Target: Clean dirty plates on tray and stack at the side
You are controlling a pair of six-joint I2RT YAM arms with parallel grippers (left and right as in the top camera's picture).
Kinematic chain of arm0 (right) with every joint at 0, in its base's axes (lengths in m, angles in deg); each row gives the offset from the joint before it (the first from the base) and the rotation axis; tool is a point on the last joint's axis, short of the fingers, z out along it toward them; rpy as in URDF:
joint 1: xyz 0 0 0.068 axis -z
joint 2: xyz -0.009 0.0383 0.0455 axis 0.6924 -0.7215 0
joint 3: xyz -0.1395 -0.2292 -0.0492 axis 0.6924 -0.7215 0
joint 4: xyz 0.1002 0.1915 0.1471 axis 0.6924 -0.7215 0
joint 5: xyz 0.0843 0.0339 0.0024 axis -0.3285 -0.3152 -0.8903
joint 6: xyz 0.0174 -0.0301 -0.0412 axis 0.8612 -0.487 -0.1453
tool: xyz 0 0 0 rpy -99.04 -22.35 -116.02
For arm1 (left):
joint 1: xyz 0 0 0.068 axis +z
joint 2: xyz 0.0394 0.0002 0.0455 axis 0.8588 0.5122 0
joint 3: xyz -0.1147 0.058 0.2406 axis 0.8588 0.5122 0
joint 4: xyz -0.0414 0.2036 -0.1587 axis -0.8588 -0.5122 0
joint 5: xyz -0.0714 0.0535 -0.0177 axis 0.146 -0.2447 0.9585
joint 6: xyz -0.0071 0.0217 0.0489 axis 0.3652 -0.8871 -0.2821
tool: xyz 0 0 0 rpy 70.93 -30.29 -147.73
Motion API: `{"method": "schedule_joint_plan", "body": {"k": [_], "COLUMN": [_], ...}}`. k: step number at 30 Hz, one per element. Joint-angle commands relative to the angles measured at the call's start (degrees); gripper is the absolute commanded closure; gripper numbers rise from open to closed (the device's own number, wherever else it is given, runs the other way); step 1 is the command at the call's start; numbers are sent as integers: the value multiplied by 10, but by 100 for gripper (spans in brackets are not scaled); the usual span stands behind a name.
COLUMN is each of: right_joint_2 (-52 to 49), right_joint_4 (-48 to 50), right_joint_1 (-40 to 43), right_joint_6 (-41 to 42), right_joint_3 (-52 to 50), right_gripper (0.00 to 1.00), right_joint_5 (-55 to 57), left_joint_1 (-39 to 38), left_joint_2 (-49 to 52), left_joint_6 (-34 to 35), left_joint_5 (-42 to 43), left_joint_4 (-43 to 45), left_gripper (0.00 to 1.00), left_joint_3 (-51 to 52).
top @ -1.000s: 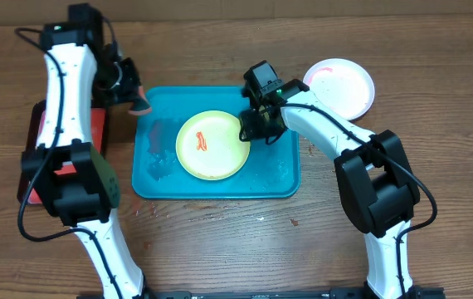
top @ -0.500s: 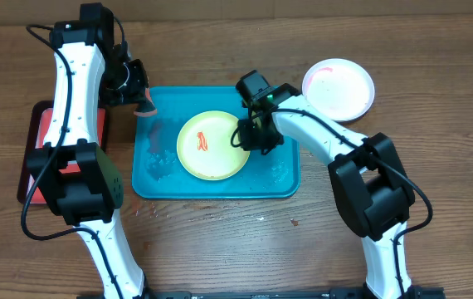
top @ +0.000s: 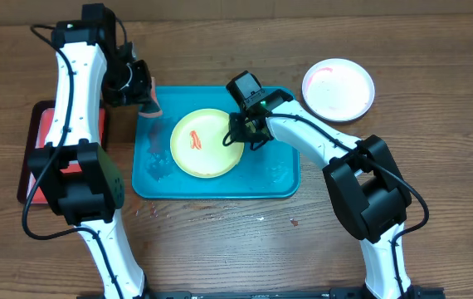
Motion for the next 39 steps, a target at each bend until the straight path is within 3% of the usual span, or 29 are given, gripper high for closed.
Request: {"method": "schedule_joint_plan", "body": {"k": [1, 2, 4, 7, 8, 10, 11, 12, 15, 19, 24, 35, 39], "right_joint_2": [-19, -25, -34, -37, -37, -36, -37, -37, -37, -37, -37, -37, -37], "right_joint_4": [21, 20, 10, -19, -24, -28, -25, -21, -4, 2, -1, 0, 0], "right_joint_1": [2, 2, 5, 11, 12, 14, 14, 14, 14, 14, 15, 18, 18], "right_joint_6": [7, 7, 7, 7, 7, 7, 7, 7, 7, 8, 52, 52, 52], "right_joint_3": [-3, -3, -3, -3, -3, -2, -2, -2, -2, -2, -2, -2, -2], "right_gripper": [93, 90, 69, 69, 65, 46, 45, 45, 83, 96, 96, 96, 96], "right_joint_5": [16, 16, 16, 13, 8, -21, -45, -63, -86, -74, -41, -36, -36], "left_joint_1": [-24, -30, -40, -56, -61, -71, -77, -82, -99, -119, -134, -162, -161], "left_joint_2": [-1, -1, -1, -1, -1, -1, -1, -1, -1, -1, -1, -1, -1], "left_joint_6": [-24, -24, -24, -24, -24, -23, -24, -24, -23, -7, 13, 76, 76], "left_joint_5": [26, 26, 25, 25, 25, 25, 25, 25, 25, 21, 21, 35, -6], "left_joint_4": [0, 0, 1, 7, 10, 14, 15, 16, 16, 21, 46, 210, 261], "left_gripper": [96, 96, 96, 96, 96, 96, 96, 96, 96, 96, 96, 96, 96], "left_joint_3": [1, 1, 1, 1, 1, 1, 1, 1, 2, 8, 54, 240, 288]}}
